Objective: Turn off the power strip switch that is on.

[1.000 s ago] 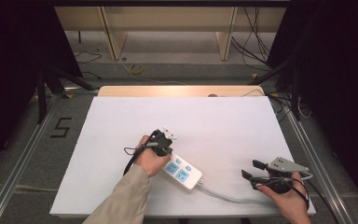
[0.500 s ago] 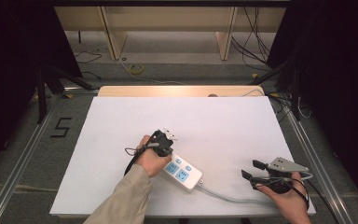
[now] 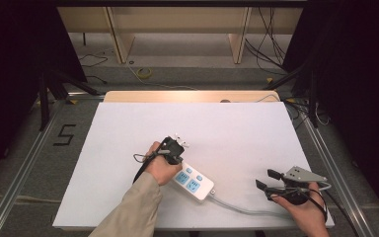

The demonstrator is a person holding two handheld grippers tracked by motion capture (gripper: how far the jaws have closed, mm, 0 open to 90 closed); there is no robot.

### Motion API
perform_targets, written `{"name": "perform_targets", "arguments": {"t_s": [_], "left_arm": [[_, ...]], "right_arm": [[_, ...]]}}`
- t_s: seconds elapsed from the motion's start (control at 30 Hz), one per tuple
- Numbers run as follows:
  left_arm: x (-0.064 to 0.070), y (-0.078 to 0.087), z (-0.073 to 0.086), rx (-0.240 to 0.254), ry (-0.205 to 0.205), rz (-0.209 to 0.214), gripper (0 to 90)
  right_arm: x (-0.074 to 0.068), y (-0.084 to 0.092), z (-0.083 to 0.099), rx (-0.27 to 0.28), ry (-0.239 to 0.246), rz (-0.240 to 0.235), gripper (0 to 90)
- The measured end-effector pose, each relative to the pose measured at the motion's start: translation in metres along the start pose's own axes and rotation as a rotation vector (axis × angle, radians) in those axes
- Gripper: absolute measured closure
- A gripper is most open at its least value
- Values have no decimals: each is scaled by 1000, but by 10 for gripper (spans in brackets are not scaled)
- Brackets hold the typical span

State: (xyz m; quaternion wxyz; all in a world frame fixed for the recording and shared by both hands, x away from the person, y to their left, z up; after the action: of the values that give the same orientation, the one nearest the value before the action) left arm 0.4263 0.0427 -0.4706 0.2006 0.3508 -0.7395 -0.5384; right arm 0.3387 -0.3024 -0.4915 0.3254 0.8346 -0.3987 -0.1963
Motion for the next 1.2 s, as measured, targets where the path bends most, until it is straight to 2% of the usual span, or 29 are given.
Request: {"name": "perform_targets", "arguments": {"t_s": [0.2, 0.47, 0.63, 1.2], "left_arm": [[2, 0, -3, -25, -7, -21, 900], [2, -1, -4, -38, -13, -14, 900], [4, -1, -5, -49, -29, -30, 900], [1, 0, -3, -25, -2, -6, 900]], "right_arm": [[0, 0, 0, 0, 0, 0, 366], [0, 0, 0, 0, 1, 0, 366], [-1, 0, 0, 1, 1, 0, 366], [0, 0, 0, 0, 0, -1, 366]]}}
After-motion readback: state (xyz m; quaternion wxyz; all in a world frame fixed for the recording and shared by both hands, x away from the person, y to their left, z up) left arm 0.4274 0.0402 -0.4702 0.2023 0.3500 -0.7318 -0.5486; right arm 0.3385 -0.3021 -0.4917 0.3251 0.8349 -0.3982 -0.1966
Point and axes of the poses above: each handheld gripper's, and its own axes: y roughly backward along the jaws, z roughly out of its underside, x roughly to its right, the point moved 3 cm from there along -y, roughly forward along the jaws, and after that the axes turned 13 degrees about -x, right-handed, at the moved point
